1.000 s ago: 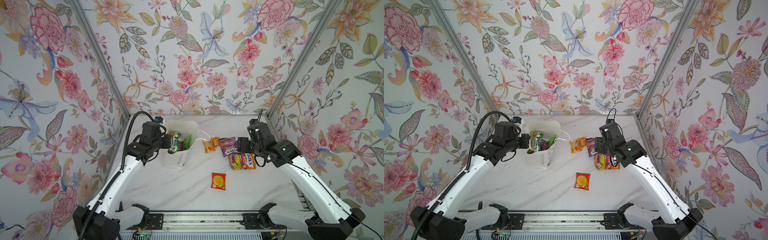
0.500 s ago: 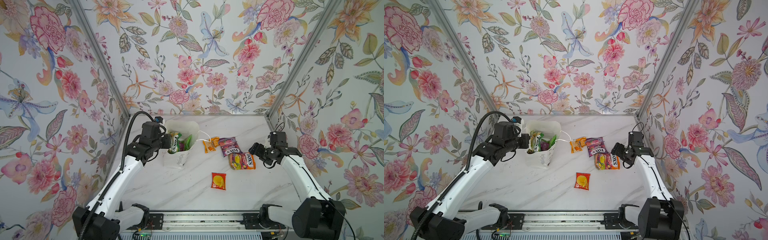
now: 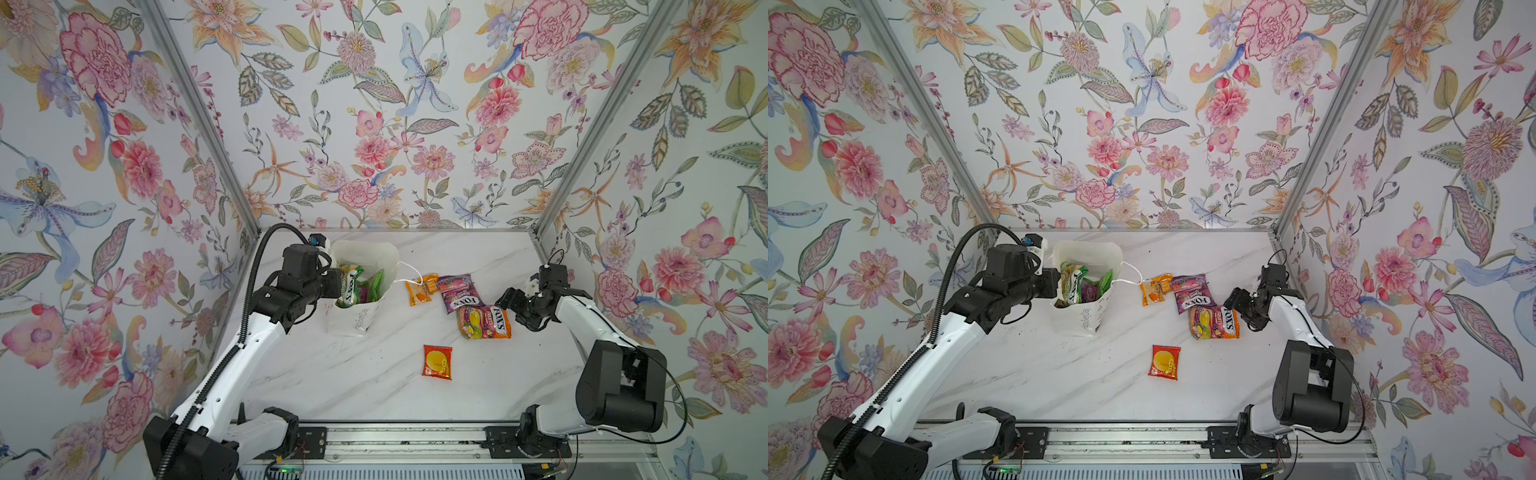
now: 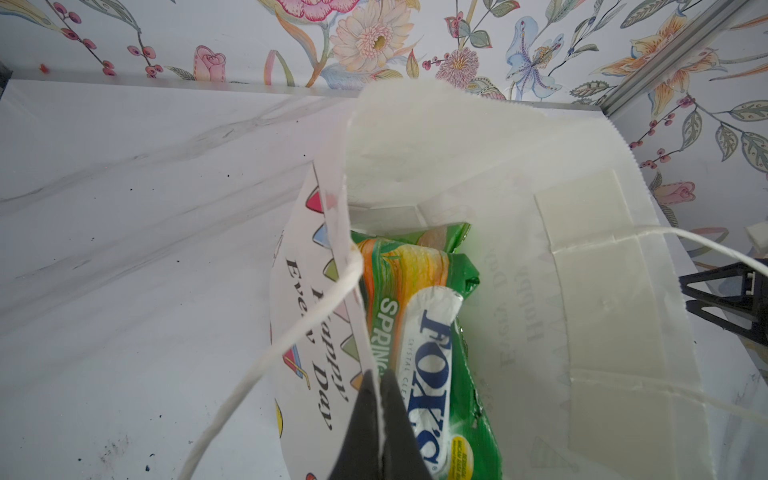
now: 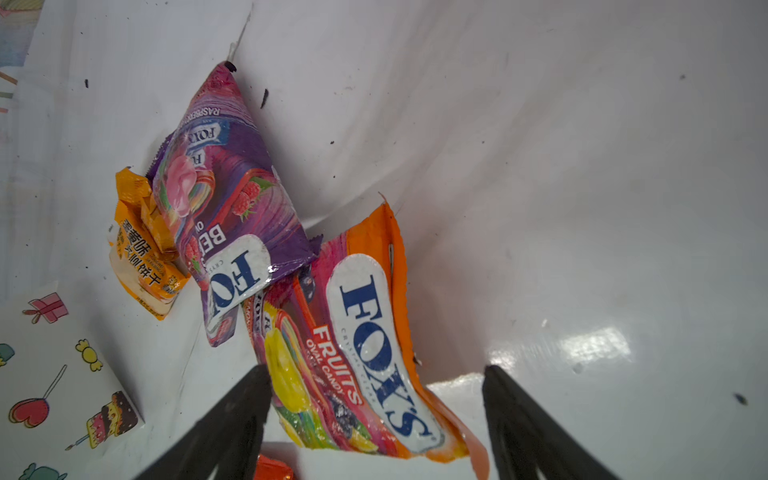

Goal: Place the snacks into the paper bag
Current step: 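Lower the right gripper and close it on the orange Fox's Fruits bag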

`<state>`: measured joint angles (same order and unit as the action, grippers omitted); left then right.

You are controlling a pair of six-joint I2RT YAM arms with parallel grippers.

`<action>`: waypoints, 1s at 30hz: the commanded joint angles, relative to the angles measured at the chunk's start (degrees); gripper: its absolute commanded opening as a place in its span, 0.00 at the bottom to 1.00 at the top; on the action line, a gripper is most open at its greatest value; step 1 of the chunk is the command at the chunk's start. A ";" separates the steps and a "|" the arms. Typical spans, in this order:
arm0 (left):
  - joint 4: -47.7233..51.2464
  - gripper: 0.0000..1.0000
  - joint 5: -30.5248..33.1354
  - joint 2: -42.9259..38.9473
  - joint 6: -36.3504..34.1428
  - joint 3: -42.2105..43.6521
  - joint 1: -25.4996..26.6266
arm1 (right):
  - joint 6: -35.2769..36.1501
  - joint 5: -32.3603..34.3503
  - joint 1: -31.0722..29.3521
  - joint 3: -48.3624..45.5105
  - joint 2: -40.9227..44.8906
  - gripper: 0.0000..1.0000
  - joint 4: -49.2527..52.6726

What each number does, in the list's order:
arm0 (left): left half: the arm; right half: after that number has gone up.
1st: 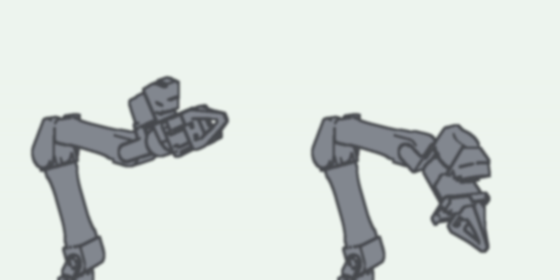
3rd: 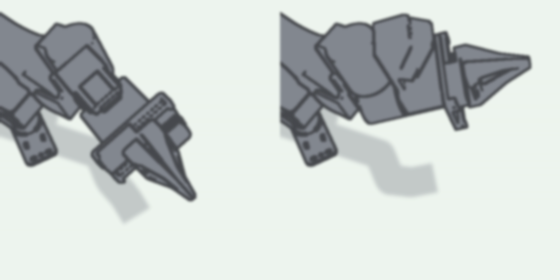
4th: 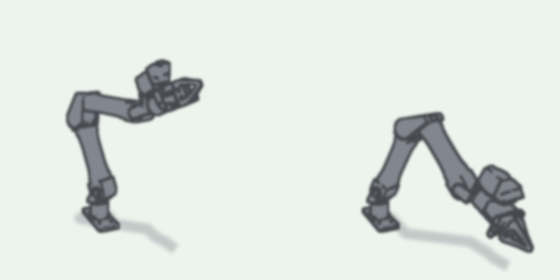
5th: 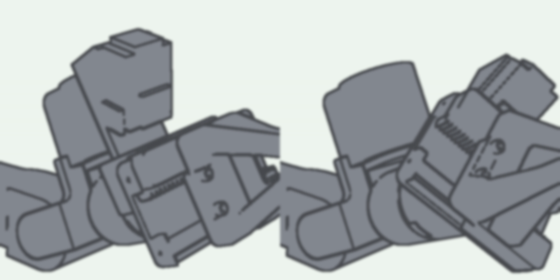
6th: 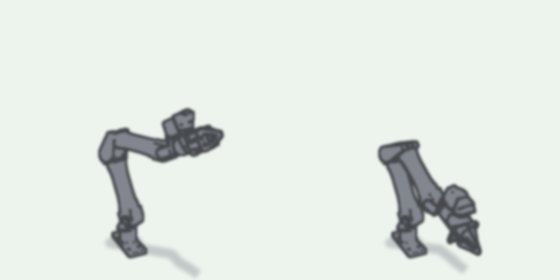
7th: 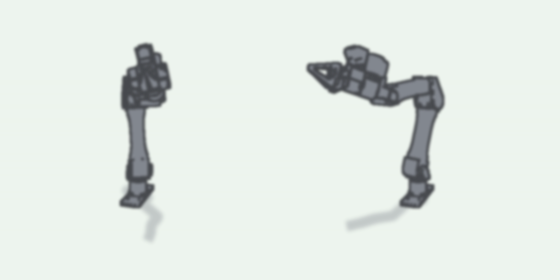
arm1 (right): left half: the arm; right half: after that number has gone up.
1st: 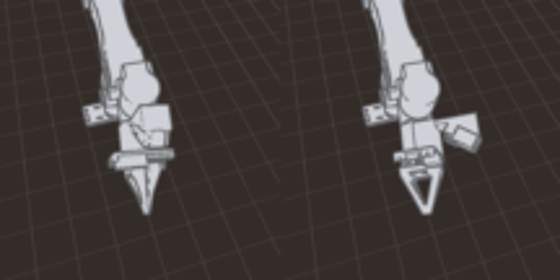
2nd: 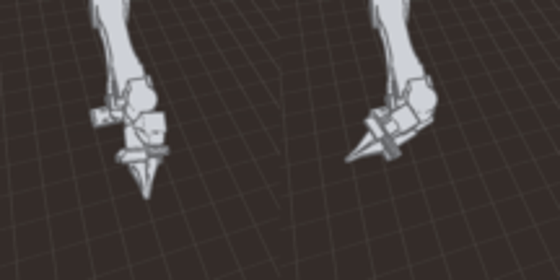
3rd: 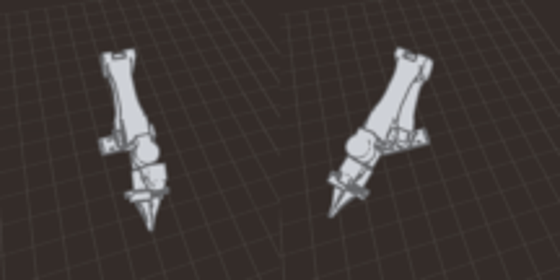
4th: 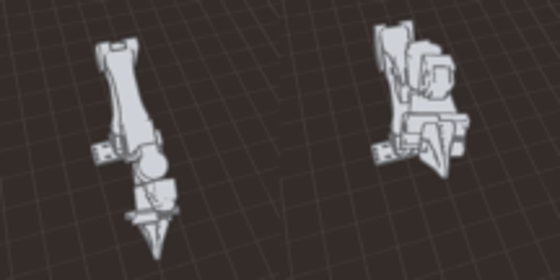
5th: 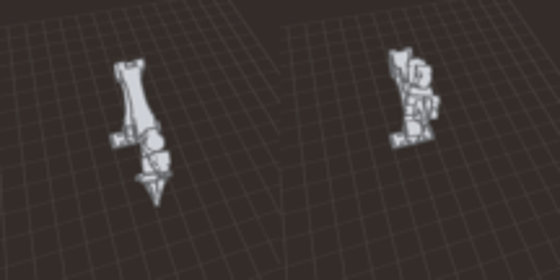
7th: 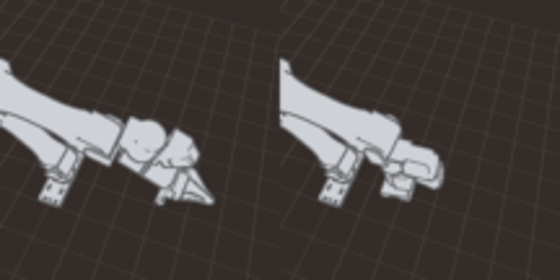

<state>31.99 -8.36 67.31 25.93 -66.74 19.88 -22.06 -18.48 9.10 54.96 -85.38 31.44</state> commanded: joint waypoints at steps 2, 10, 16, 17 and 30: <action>-4.52 0.00 -1.00 -2.35 -0.32 0.41 -0.46 | 1.59 -2.98 0.45 -1.65 -1.16 0.79 -1.44; -4.82 0.00 -1.43 -2.15 -0.26 0.85 -0.48 | 1.76 -4.40 -0.11 -4.41 -3.36 0.70 -2.72; -4.45 0.00 -1.40 -1.78 -0.28 0.47 -0.52 | 1.59 -6.45 -1.55 -5.96 -4.09 0.55 -4.02; -4.41 0.00 -1.48 -1.57 -0.39 0.38 -0.53 | 1.45 -6.68 -1.71 -6.23 -4.09 0.53 -4.23; -4.92 0.00 -1.57 -1.57 -0.12 0.99 -0.43 | -0.01 -8.19 -1.98 -10.96 0.46 0.16 -5.86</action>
<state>31.18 -8.75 66.96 25.96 -65.87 19.77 -21.54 -26.50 7.46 45.63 -87.09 25.26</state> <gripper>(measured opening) 0.043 0.174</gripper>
